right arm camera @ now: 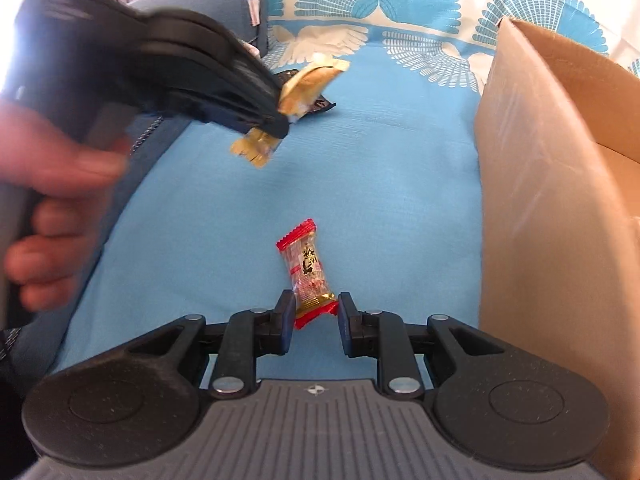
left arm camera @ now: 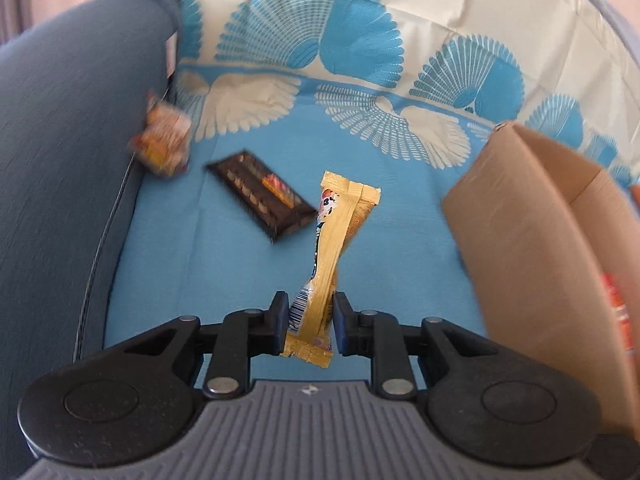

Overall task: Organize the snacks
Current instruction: 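Grasp the small red-wrapped candy with the right tool while the left tool approaches the yellow wafer bar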

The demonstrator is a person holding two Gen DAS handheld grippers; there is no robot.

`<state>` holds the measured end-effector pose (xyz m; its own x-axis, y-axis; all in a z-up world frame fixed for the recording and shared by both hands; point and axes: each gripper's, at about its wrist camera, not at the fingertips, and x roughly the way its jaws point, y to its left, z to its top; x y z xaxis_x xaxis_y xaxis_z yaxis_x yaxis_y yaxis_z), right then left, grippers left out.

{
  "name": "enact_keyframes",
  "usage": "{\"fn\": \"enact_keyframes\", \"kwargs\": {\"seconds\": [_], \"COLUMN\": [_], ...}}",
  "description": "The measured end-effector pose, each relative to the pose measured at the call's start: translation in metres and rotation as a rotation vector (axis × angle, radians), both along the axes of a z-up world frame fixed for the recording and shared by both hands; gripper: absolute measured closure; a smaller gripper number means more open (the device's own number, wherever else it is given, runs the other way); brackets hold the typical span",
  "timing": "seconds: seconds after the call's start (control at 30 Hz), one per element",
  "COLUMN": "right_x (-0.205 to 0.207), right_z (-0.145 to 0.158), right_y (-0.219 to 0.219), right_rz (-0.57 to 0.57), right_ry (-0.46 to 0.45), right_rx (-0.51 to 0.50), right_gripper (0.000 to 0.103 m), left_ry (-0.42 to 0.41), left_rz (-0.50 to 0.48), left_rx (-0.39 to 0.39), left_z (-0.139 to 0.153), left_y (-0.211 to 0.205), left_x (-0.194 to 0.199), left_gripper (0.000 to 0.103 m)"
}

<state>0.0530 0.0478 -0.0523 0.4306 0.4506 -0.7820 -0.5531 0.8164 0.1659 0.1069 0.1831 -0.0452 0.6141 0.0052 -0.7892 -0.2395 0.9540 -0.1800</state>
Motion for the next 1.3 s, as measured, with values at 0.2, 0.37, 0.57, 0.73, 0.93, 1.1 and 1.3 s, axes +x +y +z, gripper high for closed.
{"fn": "enact_keyframes", "kwargs": {"seconds": [0.2, 0.37, 0.57, 0.73, 0.93, 1.1, 1.3], "right_x": [-0.029, -0.051, -0.049, -0.041, -0.036, -0.041, -0.044], "right_z": [0.026, 0.013, 0.006, 0.001, -0.013, -0.016, -0.012], "right_y": [-0.03, -0.036, -0.034, -0.021, -0.007, -0.001, -0.003], "right_rz": [0.007, 0.027, 0.014, 0.041, 0.015, 0.055, 0.048], "right_ry": [0.047, 0.098, 0.054, 0.002, 0.002, -0.059, -0.067], "right_rx": [0.059, 0.039, 0.05, 0.049, -0.001, -0.063, -0.06], "right_gripper": [0.087, 0.087, 0.074, 0.056, 0.057, 0.081, 0.085], "left_ry": [0.065, 0.163, 0.158, 0.176, 0.175, 0.159, 0.119], "left_rz": [0.159, 0.241, 0.275, 0.274, 0.241, 0.209, 0.184], "left_rx": [-0.158, -0.191, -0.234, -0.197, -0.175, -0.14, -0.153], "left_z": [0.007, -0.006, -0.006, -0.012, -0.02, -0.02, -0.017], "left_y": [0.003, -0.001, -0.004, -0.01, -0.016, -0.025, -0.033], "left_x": [-0.06, -0.082, -0.101, -0.1, -0.089, -0.081, -0.075], "left_gripper": [0.077, 0.077, 0.077, 0.077, 0.073, 0.071, 0.066]}}
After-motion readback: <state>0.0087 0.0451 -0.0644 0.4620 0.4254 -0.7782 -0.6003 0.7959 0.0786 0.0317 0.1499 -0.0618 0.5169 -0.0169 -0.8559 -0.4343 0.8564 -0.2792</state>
